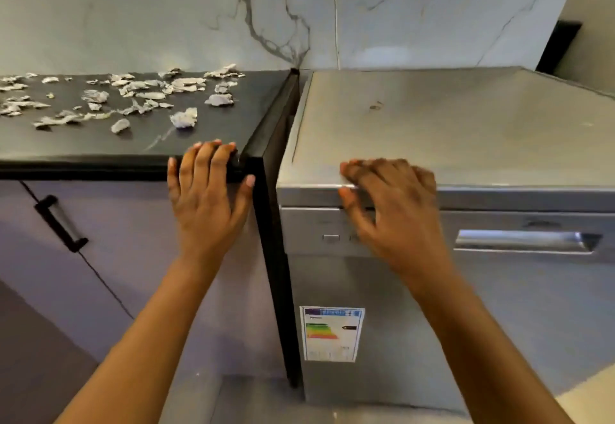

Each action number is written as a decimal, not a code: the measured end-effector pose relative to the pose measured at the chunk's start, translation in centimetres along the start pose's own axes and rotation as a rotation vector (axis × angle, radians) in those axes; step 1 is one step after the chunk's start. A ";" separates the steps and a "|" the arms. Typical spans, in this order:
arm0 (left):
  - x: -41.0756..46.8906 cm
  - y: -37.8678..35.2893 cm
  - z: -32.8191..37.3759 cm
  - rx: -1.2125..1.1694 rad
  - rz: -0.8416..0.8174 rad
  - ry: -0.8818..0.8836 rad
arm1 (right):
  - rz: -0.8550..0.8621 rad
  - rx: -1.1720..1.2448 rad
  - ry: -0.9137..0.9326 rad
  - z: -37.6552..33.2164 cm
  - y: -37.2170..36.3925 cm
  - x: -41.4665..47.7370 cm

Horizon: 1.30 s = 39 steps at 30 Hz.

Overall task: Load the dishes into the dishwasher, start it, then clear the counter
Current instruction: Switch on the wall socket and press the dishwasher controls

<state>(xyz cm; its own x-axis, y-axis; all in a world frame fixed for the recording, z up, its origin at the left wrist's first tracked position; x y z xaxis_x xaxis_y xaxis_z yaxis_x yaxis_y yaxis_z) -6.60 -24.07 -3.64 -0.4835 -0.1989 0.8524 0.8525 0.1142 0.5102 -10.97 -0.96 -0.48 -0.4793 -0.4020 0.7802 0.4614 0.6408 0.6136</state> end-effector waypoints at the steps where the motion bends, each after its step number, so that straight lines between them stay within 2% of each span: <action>1: -0.1 -0.2 -0.1 0.007 0.030 -0.012 | 0.030 -0.012 0.020 0.0 -0.2 0.0; 6: -0.4 -0.5 -0.7 0.040 0.110 -0.076 | 0.218 -0.104 0.105 0.0 -0.8 -0.5; 15: -1.7 -1.4 -3.3 0.089 0.159 -0.126 | 0.400 -0.192 0.100 -0.2 -2.0 -3.3; 20: -1.8 -2.4 -3.8 0.058 0.168 -0.083 | 0.349 -0.189 0.118 -1.3 -6.8 -10.2; 24: -2.0 -2.7 -3.7 0.042 0.211 -0.081 | 0.273 -0.297 0.004 -1.7 -10.6 -12.7; 32: -1.8 -3.1 -3.5 0.013 0.226 -0.033 | 0.249 -0.484 -0.077 -2.2 -10.4 -12.2; 39: -2.6 -2.5 -2.2 -0.082 0.151 0.048 | 0.154 -0.468 -0.049 -1.5 -10.1 -12.5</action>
<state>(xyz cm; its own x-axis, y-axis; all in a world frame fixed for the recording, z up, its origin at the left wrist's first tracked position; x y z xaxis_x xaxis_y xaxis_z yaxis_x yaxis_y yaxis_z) -7.02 -25.97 -7.40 -0.3403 -0.2316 0.9113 0.9290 0.0668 0.3639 -8.51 -3.36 -16.21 -0.4091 -0.2872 0.8661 0.8098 0.3232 0.4897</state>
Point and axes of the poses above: each hand's wrist, its own x-axis towards the middle knuckle, its own y-axis out of the back of the hand, z = x × y, the point moved 6 cm from there along x, towards the middle knuckle, and after that the axes turned 2 degrees about z, right-handed, at the moved point
